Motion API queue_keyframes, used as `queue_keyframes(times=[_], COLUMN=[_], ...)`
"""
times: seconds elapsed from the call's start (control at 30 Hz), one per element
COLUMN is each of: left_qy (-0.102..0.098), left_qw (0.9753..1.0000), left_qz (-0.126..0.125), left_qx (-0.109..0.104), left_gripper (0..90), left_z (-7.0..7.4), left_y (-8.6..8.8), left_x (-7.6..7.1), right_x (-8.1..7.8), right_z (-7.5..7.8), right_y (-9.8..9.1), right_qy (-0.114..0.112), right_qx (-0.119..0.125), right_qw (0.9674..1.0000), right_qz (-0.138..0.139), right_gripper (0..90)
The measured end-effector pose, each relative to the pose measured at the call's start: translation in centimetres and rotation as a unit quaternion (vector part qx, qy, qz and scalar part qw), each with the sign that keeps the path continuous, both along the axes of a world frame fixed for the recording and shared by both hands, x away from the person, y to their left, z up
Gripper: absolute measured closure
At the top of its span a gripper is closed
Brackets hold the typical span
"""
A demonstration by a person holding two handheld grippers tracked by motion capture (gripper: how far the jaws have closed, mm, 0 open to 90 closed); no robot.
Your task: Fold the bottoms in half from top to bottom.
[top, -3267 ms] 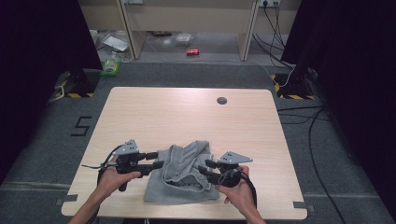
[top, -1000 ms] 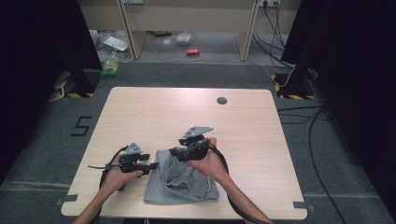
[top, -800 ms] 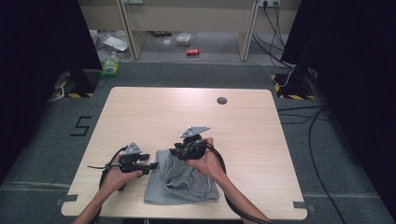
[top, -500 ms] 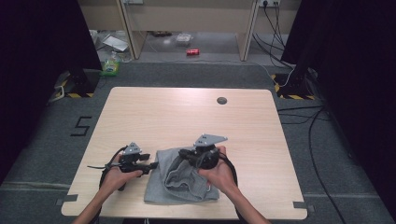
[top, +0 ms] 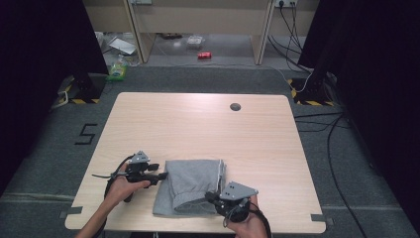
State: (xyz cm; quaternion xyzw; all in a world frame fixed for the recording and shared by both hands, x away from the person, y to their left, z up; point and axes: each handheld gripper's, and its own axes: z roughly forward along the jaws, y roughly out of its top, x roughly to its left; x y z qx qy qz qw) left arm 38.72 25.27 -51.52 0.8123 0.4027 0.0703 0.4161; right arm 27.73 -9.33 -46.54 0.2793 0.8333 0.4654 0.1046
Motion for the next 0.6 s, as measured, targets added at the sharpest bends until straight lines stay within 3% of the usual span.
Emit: queue_keyframes(times=[0.1,0.17,0.2,0.4,0.5,0.6], left_qy=[0.004,0.004,0.003,-0.020,-0.035,-0.045], left_qw=[0.9999,0.9998,0.9997,0.9996,0.9992,0.9989], left_qz=[-0.007,-0.004,-0.003,0.013,0.017,0.009], left_qx=[0.007,0.019,0.022,0.015,0.010,0.003], left_gripper=[41.2,40.4,39.8,37.7,35.7,33.4], left_z=[0.1,0.3,0.3,1.9,2.7,3.2], left_y=[0.3,0.4,0.3,-0.4,-1.1,-2.3], left_x=[-0.1,-0.1,-0.2,-1.0,-1.7,-2.6], right_x=[-0.3,-0.4,-0.4,0.6,2.1,3.2], right_z=[-1.7,-2.0,-1.8,0.8,0.9,-0.3], right_y=[0.2,0.1,0.1,-0.2,0.2,1.3], right_qy=[0.020,0.031,0.031,-0.011,-0.007,0.010], right_qx=[-0.026,-0.022,-0.016,0.002,-0.003,-0.025], right_qw=[0.9994,0.9993,0.9994,0.9997,0.9995,0.9994], right_qz=[0.003,0.002,0.000,-0.022,-0.029,-0.023], right_gripper=[87.3,83.8,82.6,72.2,69.1,68.2])
